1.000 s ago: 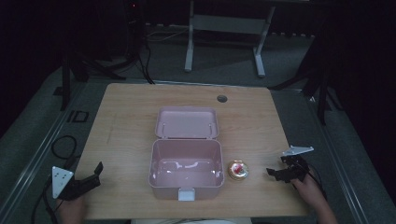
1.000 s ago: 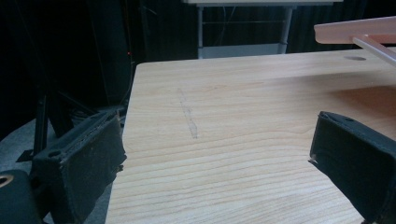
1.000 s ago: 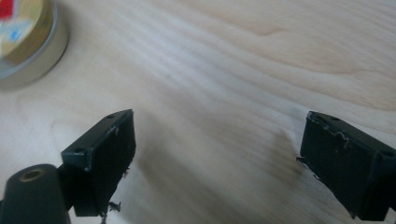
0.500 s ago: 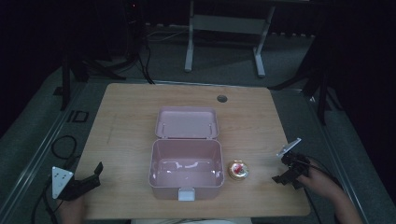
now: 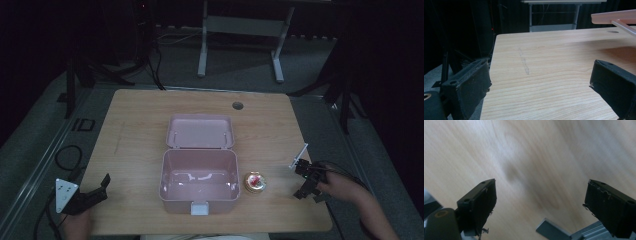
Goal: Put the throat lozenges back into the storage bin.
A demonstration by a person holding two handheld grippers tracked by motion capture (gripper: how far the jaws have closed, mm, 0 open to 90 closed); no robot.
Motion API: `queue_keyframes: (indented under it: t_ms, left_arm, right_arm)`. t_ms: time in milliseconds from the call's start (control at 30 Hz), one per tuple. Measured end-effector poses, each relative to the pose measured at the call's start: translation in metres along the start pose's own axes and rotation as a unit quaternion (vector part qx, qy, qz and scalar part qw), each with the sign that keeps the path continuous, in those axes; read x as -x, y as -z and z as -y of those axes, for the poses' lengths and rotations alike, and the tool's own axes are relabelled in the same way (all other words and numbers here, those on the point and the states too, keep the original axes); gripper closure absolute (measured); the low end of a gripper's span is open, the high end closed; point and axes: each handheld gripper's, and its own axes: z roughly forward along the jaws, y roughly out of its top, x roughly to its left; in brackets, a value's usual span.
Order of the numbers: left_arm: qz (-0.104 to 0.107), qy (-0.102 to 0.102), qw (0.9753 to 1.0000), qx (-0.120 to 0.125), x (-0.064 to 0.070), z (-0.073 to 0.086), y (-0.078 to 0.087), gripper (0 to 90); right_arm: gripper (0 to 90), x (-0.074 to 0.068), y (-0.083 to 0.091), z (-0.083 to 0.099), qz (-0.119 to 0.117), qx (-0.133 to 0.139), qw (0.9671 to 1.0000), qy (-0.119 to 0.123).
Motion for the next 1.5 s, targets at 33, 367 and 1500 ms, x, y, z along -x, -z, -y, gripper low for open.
queue_keyframes:
  t_ms: [33,367,1500]
  left_arm:
    - [0.0,0.0,1.0,0.0,0.0,0.0,0.0,3.4]
    - [0.003,0.003,1.0,0.0,0.0,0.0,0.0,3.4]
    - [0.008,0.004,1.0,0.002,-0.001,0.0,0.001,4.1]
  right_arm:
    - [10.3,-0.002,0.001,-0.003,0.001,0.002,1.0,0.004]
    - [10.3,-0.024,0.001,-0.034,0.002,0.009,0.9982,0.059]
    - [19.9,-0.067,-0.022,-0.133,-0.003,-0.039,0.9872,0.155]
